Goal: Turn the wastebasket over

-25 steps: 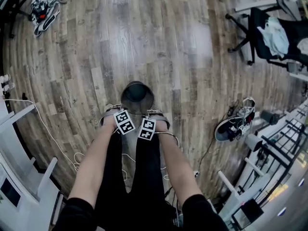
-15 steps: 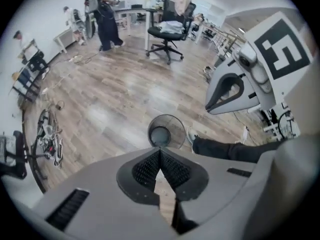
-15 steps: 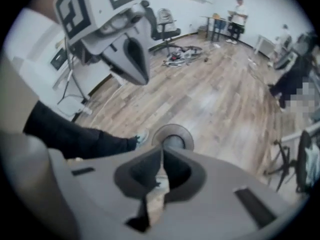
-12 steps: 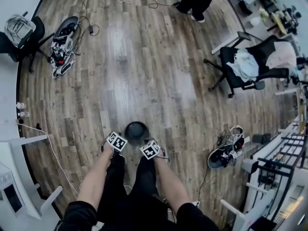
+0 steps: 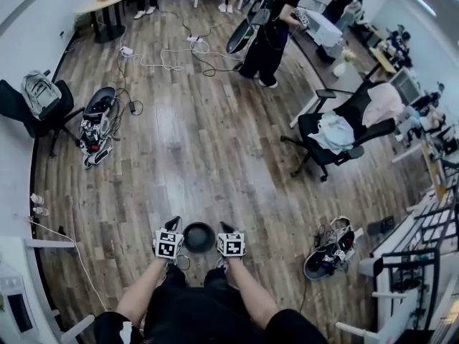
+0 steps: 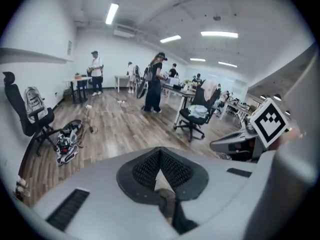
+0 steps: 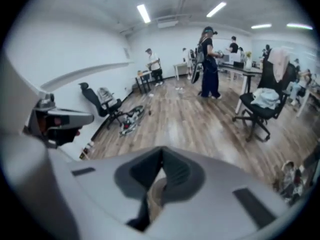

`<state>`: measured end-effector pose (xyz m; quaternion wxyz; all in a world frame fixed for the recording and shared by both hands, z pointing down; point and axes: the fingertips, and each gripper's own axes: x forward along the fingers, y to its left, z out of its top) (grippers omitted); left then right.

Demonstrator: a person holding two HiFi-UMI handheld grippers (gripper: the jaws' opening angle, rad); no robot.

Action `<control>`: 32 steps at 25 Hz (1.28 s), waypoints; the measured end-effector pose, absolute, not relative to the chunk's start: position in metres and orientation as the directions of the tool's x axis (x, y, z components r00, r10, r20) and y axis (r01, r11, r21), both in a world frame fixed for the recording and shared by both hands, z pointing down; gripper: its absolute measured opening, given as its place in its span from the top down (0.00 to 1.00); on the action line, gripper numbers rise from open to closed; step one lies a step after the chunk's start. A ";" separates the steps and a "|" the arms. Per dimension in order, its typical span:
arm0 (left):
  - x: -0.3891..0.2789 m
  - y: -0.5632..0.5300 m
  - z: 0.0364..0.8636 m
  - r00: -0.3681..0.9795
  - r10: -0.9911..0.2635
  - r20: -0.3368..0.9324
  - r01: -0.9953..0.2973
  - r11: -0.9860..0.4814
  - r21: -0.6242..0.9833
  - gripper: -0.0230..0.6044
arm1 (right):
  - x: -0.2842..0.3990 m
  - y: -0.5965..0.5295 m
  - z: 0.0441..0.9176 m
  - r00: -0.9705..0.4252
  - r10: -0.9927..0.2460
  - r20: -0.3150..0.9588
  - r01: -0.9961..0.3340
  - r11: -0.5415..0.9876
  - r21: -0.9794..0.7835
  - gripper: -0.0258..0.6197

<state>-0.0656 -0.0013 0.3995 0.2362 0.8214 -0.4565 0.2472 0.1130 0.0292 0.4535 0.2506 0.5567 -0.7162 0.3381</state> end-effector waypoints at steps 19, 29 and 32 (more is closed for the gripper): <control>-0.101 0.054 0.113 0.355 -0.933 0.049 -0.930 -0.347 0.124 0.91 | 0.105 0.074 0.187 -0.327 -0.902 0.281 -0.926 0.247 -0.285 0.91; -0.085 0.057 0.105 0.399 -0.916 0.039 -0.913 -0.393 0.104 0.91 | 0.107 0.074 0.182 -0.314 -0.907 0.280 -0.931 0.237 -0.278 0.91; -0.085 0.060 0.106 0.400 -0.916 0.041 -0.913 -0.394 0.110 0.91 | 0.106 0.074 0.183 -0.314 -0.906 0.283 -0.930 0.234 -0.283 0.91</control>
